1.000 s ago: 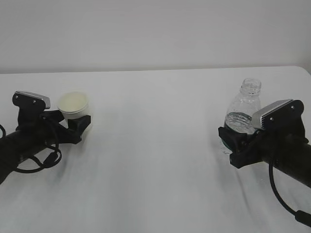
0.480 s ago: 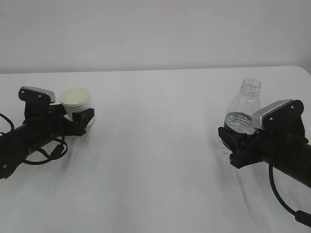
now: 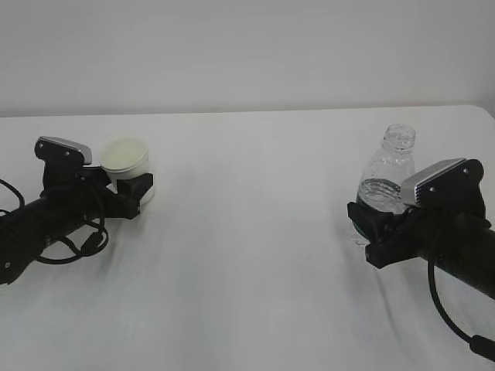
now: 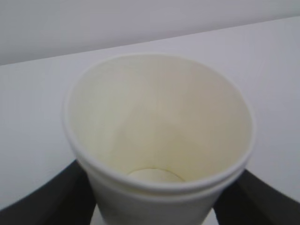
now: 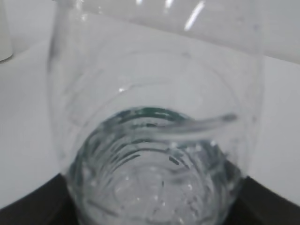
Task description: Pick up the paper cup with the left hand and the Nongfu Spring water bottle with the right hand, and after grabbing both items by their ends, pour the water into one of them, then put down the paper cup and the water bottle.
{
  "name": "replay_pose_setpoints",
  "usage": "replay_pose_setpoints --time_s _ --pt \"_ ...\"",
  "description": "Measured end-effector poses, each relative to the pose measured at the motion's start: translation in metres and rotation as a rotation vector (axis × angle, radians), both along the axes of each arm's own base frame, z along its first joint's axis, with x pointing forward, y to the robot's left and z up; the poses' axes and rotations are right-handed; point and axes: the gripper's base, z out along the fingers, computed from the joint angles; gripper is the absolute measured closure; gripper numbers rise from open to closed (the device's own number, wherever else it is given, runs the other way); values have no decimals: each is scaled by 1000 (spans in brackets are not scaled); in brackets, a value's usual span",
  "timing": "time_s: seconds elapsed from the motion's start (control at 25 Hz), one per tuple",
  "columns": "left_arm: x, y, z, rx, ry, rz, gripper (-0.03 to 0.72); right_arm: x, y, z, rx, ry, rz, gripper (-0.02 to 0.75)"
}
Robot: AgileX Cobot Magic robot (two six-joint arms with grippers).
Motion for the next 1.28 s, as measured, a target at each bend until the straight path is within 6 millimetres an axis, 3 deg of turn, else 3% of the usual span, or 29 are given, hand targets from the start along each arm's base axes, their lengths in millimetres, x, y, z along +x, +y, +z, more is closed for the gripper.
replay_pose_setpoints --time_s 0.4,0.88,1.28 --pt "-15 -18 -1 7 20 -259 188 0 0 0 0 0 0 270" --pt "-29 -33 37 9 -30 -511 190 0 1 0 -1 0 8 271" --pt "-43 -43 48 -13 35 -679 191 -1 2 0 4 4 23 271"
